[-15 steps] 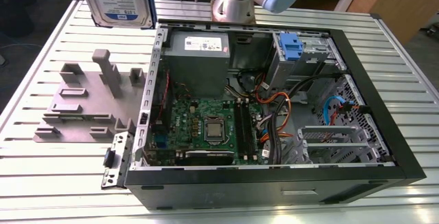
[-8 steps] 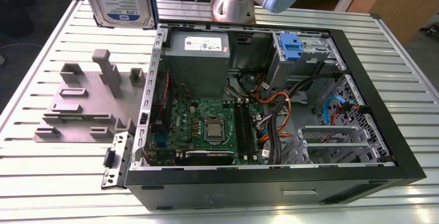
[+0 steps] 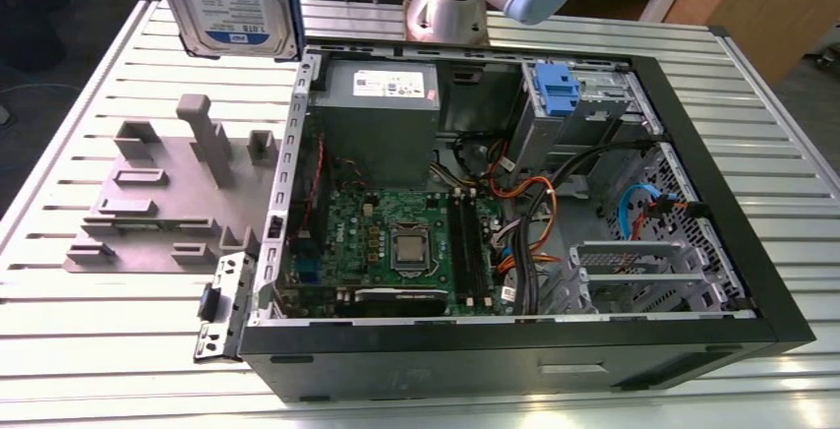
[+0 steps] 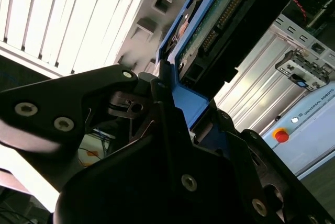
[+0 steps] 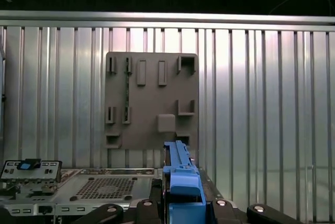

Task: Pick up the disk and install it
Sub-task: 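Pick up the disk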

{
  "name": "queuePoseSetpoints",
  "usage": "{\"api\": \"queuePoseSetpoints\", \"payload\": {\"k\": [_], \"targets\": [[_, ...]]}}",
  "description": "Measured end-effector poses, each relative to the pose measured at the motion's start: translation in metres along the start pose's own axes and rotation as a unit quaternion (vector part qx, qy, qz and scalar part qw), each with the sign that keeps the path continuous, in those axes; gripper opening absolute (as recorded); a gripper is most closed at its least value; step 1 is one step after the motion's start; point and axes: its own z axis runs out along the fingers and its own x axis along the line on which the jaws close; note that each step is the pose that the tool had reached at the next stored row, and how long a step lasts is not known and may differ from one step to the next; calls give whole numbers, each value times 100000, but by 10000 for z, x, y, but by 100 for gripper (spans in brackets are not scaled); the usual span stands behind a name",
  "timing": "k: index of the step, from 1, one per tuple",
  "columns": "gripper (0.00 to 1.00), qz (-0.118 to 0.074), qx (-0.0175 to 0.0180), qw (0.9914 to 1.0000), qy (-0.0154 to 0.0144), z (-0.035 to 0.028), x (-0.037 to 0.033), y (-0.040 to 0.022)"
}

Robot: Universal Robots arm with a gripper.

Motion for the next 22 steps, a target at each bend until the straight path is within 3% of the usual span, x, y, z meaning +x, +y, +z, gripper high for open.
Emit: {"api": "queuePoseSetpoints", "payload": {"k": [7,16,22], "targets": [[36,-1,-4,100000,173,-2,49,-35],[36,4,6,100000,236,-1,51,-163],[36,3,3,100000,252,-2,51,-165]]}}
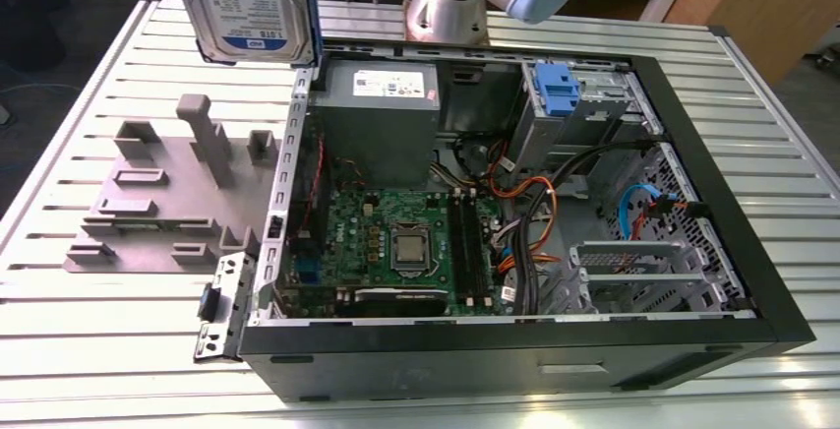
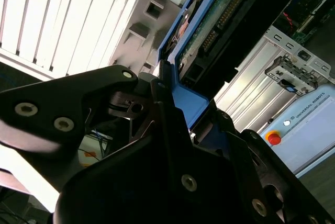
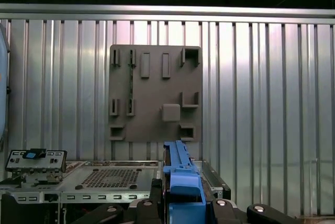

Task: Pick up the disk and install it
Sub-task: 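Pick up the disk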

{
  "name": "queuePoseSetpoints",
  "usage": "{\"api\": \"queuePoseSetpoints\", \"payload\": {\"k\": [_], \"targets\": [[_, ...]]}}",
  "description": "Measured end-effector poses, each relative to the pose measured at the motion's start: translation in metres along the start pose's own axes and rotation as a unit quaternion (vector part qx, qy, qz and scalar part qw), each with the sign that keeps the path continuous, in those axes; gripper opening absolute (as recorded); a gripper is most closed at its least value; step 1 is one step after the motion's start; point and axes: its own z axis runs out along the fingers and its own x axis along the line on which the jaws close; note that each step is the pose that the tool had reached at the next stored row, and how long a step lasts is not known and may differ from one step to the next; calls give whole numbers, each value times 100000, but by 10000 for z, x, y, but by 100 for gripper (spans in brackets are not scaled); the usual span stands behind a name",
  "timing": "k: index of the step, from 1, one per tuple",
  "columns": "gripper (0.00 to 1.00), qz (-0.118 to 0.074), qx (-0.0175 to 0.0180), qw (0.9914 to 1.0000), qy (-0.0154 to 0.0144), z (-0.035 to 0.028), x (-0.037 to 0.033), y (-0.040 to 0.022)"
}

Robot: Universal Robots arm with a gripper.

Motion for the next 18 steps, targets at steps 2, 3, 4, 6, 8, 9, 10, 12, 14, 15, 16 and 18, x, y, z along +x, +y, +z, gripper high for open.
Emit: {"api": "queuePoseSetpoints", "payload": {"k": [2,3,4,6,8,9,10,12,14,15,16,18], "targets": [[36,-3,1,100000,0,0,0,-2],[36,-7,-4,100000,2,0,0,-7],[36,-7,0,100000,1,0,0,-12],[36,-2,-1,100000,-1,0,0,-24],[36,-1,1,100000,0,-1,0,-39],[36,-3,3,100000,-2,0,-1,-48],[36,-1,0,100000,0,-1,-1,-59],[36,-1,0,100000,0,-1,-1,-84],[36,-3,1,100000,-1,-2,-1,-106],[36,-2,-2,100000,3,-2,-1,-117],[36,-1,0,100000,-1,-2,-2,-127],[36,-2,-1,100000,1,-3,-2,-145]]}}
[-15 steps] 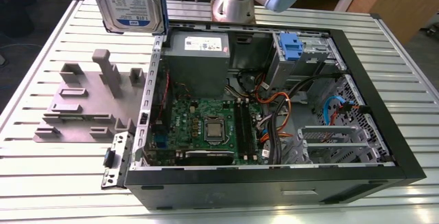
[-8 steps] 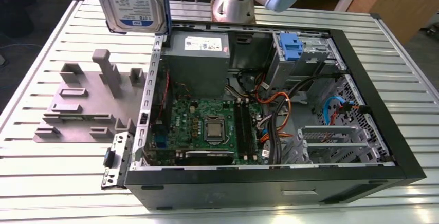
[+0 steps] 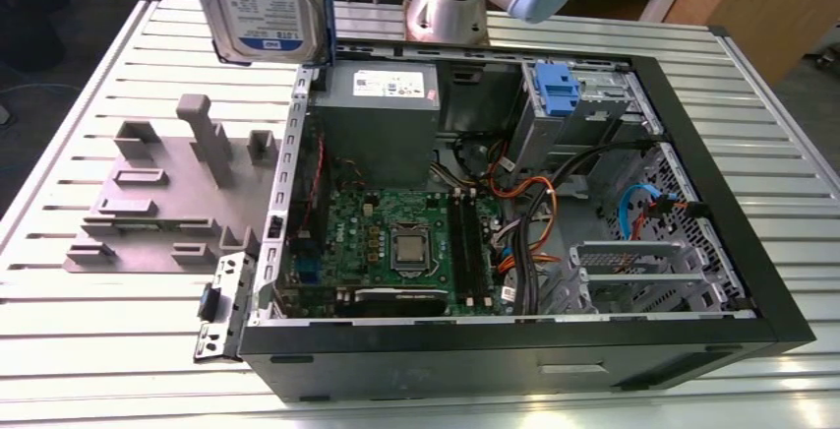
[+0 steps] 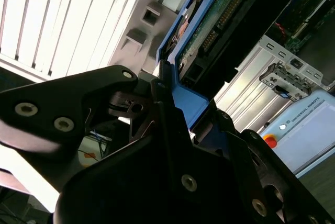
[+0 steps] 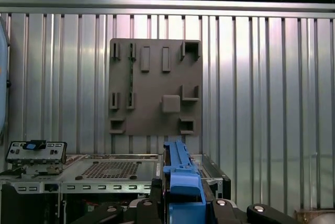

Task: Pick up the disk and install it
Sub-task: 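Pick up the disk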

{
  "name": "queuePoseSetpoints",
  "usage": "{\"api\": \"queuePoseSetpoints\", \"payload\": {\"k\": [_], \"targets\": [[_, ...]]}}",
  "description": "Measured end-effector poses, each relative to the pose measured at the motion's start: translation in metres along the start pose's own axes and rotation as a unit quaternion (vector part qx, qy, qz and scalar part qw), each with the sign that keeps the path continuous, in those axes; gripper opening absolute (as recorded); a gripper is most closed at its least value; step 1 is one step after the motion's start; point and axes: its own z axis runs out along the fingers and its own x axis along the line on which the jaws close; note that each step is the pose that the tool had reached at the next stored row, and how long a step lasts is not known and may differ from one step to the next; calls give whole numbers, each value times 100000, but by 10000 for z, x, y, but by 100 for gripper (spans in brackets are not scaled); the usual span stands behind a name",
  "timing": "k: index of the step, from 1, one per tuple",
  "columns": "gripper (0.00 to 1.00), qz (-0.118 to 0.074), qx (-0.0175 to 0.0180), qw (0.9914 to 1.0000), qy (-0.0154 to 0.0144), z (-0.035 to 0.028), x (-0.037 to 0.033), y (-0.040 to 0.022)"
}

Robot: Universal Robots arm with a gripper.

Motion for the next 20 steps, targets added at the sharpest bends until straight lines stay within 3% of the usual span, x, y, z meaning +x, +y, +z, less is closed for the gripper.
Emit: {"api": "queuePoseSetpoints", "payload": {"k": [9,20], "targets": [[36,1,4,100000,-1,1,13,-45],[36,4,0,100000,2,0,162,-136]]}}
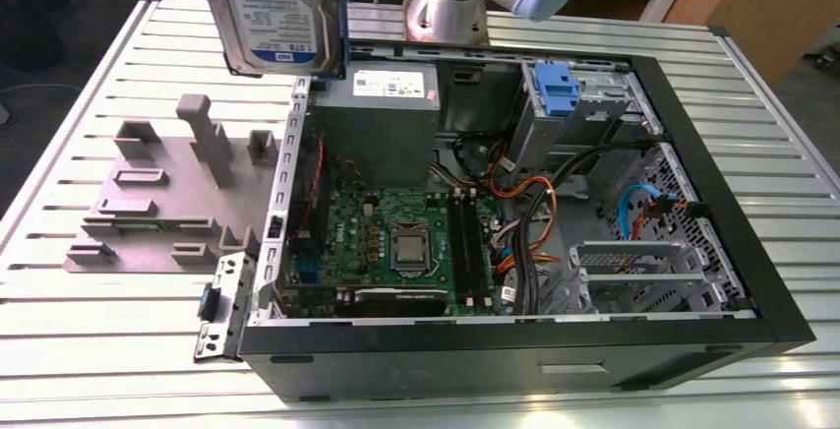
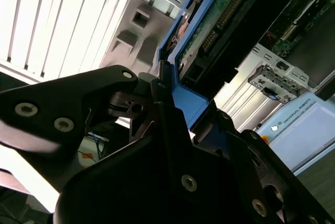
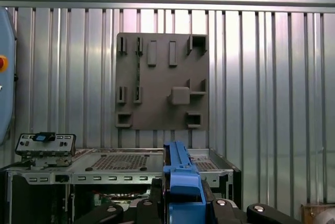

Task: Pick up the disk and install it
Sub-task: 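Pick up the disk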

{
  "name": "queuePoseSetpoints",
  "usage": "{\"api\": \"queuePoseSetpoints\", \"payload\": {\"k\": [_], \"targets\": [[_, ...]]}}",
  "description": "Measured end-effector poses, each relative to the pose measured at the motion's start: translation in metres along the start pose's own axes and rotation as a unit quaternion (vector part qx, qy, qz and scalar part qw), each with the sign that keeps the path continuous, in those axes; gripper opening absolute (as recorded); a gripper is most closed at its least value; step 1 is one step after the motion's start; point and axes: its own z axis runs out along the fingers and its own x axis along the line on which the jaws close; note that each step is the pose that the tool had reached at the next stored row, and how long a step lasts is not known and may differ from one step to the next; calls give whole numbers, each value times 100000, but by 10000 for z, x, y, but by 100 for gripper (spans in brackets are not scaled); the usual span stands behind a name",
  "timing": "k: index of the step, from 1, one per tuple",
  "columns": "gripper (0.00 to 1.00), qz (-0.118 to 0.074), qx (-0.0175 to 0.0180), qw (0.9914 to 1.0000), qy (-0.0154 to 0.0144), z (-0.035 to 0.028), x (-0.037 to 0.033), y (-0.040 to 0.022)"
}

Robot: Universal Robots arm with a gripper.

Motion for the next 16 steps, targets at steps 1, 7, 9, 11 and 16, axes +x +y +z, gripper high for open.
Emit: {"api": "queuePoseSetpoints", "payload": {"k": [1,7,9,11,16], "targets": [[36,-2,2,100000,1,0,8,-19],[36,-3,-1,100000,3,1,23,-185],[36,-6,-3,100000,5,1,24,-238],[36,-6,-2,100000,2,2,28,-287],[36,-2,-1,100000,19,5,34,-319]]}}
